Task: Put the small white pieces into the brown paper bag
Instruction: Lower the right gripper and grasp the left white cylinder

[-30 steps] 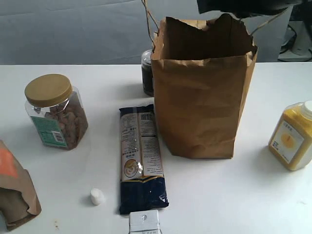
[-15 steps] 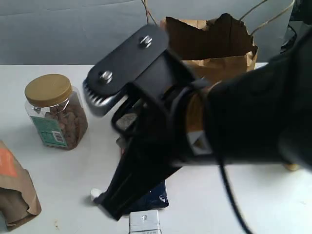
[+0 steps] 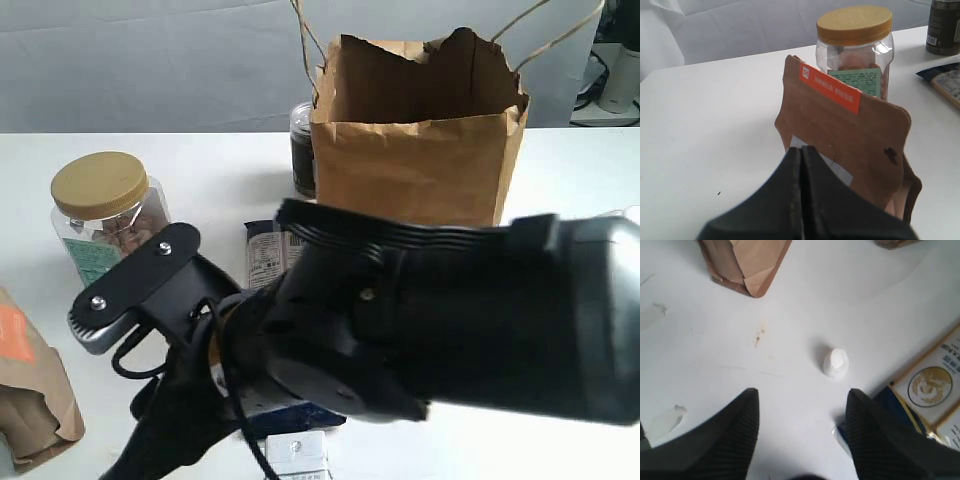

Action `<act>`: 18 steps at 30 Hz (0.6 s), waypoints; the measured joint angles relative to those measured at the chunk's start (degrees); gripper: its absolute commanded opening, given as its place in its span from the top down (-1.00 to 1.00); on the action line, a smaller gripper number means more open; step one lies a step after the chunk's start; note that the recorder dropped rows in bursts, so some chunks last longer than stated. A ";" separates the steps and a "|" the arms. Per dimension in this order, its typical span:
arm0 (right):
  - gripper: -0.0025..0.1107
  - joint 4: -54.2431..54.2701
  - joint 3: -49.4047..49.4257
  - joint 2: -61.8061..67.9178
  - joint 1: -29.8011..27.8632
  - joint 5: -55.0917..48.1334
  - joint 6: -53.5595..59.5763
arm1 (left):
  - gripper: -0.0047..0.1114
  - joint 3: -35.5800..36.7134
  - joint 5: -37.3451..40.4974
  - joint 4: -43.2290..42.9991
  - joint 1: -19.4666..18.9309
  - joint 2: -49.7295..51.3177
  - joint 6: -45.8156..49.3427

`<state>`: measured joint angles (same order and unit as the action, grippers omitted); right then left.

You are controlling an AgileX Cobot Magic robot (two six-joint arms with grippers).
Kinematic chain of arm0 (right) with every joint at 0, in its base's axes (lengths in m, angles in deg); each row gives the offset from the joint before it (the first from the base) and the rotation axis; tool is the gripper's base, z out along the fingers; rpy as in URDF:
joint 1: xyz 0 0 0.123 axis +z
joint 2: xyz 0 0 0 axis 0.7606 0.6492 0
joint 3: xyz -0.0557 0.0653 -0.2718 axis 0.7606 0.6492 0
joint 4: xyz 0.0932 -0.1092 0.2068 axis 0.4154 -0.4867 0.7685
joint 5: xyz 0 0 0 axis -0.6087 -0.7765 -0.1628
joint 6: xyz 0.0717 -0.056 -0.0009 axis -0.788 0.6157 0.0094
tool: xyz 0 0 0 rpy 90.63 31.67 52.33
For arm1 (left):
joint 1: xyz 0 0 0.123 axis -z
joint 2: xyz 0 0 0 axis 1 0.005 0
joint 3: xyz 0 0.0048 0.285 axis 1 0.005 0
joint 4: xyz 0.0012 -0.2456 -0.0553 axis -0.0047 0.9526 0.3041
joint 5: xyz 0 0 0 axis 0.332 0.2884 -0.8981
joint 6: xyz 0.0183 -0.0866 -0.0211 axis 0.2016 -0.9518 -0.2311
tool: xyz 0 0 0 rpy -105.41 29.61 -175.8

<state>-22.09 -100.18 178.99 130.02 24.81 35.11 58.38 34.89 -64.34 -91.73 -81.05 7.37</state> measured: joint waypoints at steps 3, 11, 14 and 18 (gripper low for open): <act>0.07 0.09 -3.46 3.54 0.00 -0.47 0.00 | 0.92 0.00 0.00 0.00 0.00 0.00 0.00; 0.07 2.30 -15.69 15.14 0.00 -11.99 -2.18 | 0.92 0.00 0.00 0.00 0.00 0.00 0.00; 0.07 2.41 -17.80 17.41 0.00 -12.38 -2.78 | 0.92 0.00 0.00 0.00 0.00 0.00 0.00; 0.07 1.06 -17.92 20.48 -0.43 -12.38 -5.15 | 0.92 0.00 0.00 0.00 0.00 0.00 0.00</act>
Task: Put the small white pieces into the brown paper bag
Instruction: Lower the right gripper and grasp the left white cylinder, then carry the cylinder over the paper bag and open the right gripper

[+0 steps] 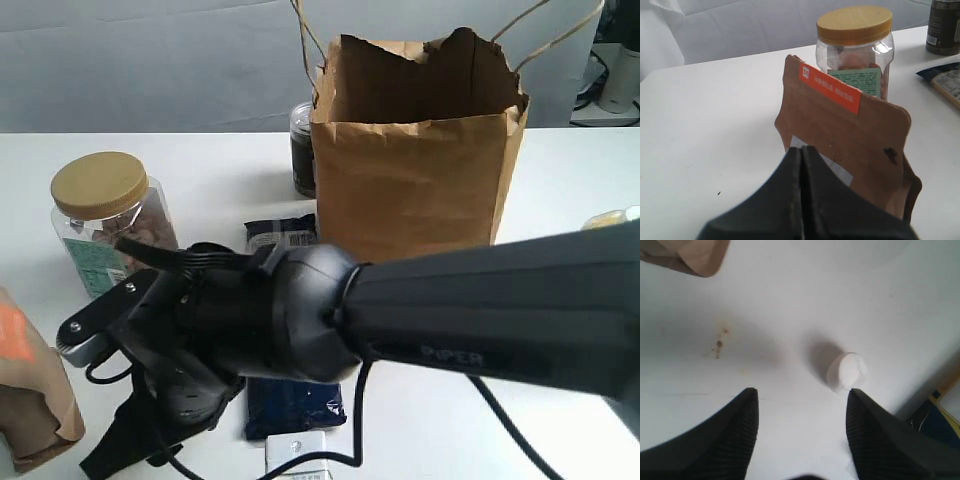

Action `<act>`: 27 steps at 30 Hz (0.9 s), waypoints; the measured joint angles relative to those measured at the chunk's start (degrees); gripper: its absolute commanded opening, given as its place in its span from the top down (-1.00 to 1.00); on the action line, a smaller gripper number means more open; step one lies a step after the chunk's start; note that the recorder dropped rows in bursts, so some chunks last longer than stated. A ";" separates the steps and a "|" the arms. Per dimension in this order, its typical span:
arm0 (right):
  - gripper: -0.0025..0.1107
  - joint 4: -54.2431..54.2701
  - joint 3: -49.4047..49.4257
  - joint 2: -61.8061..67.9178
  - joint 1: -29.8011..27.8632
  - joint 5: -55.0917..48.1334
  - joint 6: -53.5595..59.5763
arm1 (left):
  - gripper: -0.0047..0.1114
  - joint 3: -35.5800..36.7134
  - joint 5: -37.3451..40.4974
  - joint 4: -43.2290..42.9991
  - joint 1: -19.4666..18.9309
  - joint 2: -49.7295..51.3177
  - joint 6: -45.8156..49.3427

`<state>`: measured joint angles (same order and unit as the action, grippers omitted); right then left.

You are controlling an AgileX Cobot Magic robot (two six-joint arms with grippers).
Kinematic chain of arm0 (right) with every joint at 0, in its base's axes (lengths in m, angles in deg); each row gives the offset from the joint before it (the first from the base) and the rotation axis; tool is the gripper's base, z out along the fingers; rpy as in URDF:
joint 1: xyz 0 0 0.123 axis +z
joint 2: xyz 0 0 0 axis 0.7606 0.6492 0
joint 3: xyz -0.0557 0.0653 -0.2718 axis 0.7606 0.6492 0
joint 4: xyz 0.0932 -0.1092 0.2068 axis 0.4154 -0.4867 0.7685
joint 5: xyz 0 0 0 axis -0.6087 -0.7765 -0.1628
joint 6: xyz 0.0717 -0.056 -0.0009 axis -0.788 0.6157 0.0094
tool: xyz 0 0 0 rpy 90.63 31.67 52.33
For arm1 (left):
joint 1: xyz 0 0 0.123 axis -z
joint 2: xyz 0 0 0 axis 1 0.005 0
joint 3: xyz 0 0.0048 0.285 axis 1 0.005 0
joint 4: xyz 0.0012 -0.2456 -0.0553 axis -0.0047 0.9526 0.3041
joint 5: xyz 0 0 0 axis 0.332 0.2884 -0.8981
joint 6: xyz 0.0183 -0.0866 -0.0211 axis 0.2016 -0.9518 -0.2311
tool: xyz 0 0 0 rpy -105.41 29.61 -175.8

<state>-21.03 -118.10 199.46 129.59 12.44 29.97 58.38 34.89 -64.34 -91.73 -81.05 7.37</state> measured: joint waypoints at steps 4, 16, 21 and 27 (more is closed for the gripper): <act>0.07 -0.09 0.00 1.81 -2.62 1.42 -0.70 | 0.92 0.00 0.00 0.00 0.00 0.00 0.00; 0.09 1.64 0.00 3.86 -3.86 4.55 -0.70 | 0.92 0.00 0.00 0.00 0.00 0.00 0.00; 0.62 1.74 0.00 4.20 -3.86 3.62 -0.70 | 0.92 0.00 0.00 0.00 0.00 0.00 0.00; 0.96 1.62 0.00 2.04 -3.93 3.03 -0.70 | 0.92 0.00 0.00 0.00 0.00 0.00 0.00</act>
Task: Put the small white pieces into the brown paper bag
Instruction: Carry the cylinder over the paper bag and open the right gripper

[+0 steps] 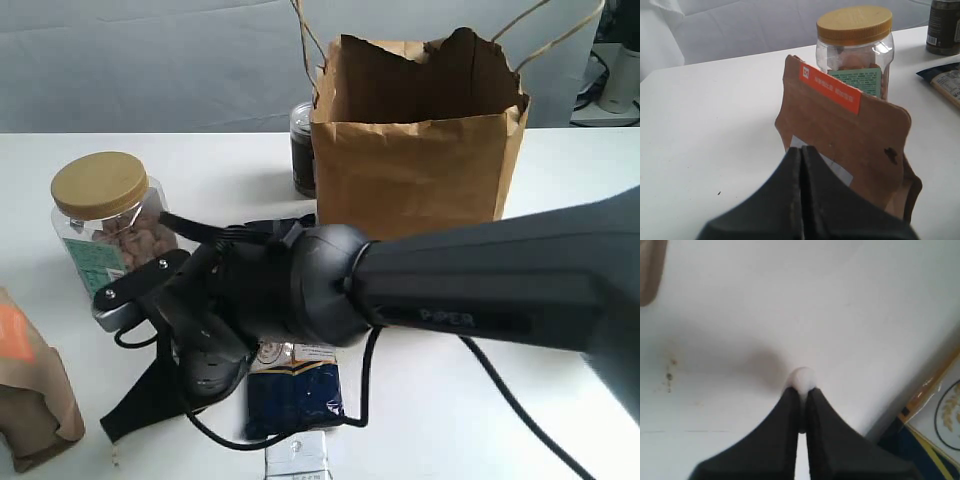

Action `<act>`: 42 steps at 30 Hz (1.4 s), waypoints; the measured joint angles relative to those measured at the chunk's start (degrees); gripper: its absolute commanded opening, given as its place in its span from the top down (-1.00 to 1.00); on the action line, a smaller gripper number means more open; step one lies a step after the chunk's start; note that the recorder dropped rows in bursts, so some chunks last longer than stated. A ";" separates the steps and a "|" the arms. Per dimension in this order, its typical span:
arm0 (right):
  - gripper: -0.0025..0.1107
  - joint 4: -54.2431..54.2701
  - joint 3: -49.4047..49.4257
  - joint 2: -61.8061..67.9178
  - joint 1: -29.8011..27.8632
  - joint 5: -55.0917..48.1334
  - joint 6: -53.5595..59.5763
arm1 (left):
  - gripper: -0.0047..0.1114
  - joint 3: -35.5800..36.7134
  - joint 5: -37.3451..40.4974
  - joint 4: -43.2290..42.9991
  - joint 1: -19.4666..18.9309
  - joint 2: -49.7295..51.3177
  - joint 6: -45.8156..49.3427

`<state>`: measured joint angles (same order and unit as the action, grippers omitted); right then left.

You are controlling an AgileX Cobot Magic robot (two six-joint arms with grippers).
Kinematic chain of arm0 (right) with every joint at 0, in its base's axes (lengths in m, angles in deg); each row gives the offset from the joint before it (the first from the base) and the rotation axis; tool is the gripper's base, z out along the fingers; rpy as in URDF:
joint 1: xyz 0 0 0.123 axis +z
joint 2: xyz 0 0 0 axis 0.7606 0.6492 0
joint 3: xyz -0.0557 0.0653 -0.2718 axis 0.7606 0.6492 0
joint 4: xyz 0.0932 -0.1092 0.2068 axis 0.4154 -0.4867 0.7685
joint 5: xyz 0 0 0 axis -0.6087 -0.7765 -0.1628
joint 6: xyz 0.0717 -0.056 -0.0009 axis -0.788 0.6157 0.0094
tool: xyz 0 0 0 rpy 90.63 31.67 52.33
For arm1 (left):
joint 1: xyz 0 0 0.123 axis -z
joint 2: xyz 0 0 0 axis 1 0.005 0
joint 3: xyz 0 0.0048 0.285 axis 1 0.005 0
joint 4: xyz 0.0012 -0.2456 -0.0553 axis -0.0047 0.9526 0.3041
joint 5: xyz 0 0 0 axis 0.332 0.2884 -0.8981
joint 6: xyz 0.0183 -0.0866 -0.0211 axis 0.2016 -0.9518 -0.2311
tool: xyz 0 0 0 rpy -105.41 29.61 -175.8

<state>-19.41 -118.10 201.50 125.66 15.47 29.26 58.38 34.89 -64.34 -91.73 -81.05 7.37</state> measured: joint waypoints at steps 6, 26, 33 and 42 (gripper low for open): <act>0.96 -0.21 0.00 -9.31 -0.05 -3.03 1.15 | 0.92 0.00 0.00 0.00 0.00 0.00 0.00; 0.96 -35.80 12.87 -43.84 -0.05 -7.95 -22.89 | 0.92 0.00 0.00 0.00 0.00 0.00 0.00; 0.96 -48.32 12.87 -45.00 -6.14 -9.40 -29.86 | 0.92 0.00 0.00 0.00 0.00 0.00 0.00; 0.96 -43.35 12.87 -40.91 -21.77 -0.01 -30.32 | 0.92 0.00 0.00 0.00 0.00 0.00 0.00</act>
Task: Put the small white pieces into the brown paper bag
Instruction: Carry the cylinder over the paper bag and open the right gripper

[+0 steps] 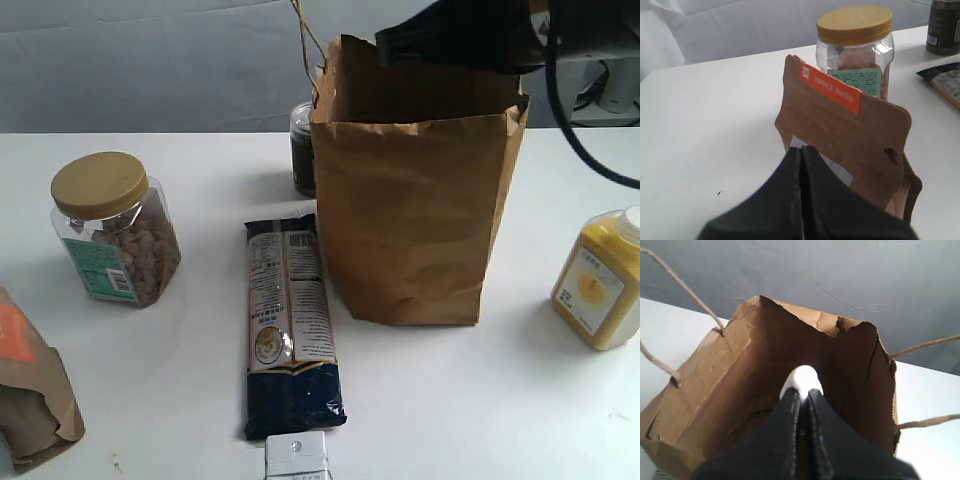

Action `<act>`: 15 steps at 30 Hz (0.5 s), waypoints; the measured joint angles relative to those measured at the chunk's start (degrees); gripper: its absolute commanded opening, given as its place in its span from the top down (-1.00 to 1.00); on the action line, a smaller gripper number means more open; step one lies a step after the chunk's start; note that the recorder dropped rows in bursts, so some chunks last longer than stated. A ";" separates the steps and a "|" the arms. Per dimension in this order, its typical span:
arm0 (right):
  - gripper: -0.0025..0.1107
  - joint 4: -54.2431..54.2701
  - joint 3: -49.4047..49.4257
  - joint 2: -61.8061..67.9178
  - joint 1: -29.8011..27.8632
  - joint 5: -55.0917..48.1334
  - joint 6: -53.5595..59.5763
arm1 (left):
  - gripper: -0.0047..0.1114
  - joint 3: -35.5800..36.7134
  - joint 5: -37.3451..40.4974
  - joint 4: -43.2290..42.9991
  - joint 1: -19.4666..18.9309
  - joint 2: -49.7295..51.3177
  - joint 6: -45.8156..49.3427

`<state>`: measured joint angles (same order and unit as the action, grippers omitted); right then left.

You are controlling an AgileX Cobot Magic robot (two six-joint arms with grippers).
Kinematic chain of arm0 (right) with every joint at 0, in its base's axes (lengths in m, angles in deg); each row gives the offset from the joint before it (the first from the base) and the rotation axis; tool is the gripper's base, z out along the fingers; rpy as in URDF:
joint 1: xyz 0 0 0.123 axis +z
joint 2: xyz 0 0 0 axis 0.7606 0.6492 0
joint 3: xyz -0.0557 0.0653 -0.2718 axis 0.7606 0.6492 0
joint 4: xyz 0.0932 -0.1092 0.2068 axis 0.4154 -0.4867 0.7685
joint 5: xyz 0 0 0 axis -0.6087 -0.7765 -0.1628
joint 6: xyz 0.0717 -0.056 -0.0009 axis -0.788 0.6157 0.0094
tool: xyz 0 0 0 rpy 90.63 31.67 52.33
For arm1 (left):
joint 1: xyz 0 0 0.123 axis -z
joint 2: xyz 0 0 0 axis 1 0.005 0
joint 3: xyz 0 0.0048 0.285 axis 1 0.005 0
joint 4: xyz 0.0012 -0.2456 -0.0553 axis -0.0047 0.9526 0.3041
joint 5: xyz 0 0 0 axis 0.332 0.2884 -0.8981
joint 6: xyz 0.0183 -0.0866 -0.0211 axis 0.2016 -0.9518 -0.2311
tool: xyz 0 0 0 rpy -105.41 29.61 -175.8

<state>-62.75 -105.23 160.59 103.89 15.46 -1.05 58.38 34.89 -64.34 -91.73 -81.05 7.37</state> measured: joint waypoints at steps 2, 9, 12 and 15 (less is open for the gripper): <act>0.96 1.38 0.00 1.16 -1.92 2.62 0.00 | 0.92 0.00 0.00 0.00 0.00 0.00 0.00; 0.57 2.78 -1.54 5.20 -4.69 4.71 0.13 | 0.92 0.00 0.00 0.00 0.00 0.00 0.00; 0.22 3.13 -2.83 6.70 -4.72 4.83 0.27 | 0.92 0.00 0.00 0.00 0.00 0.00 0.00; 0.00 3.34 -3.92 7.80 -4.81 4.92 0.37 | 0.92 0.00 0.00 0.00 0.00 0.00 0.00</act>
<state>-59.41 -109.15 168.39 99.08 20.38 -0.68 58.38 34.89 -64.34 -91.73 -81.05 7.37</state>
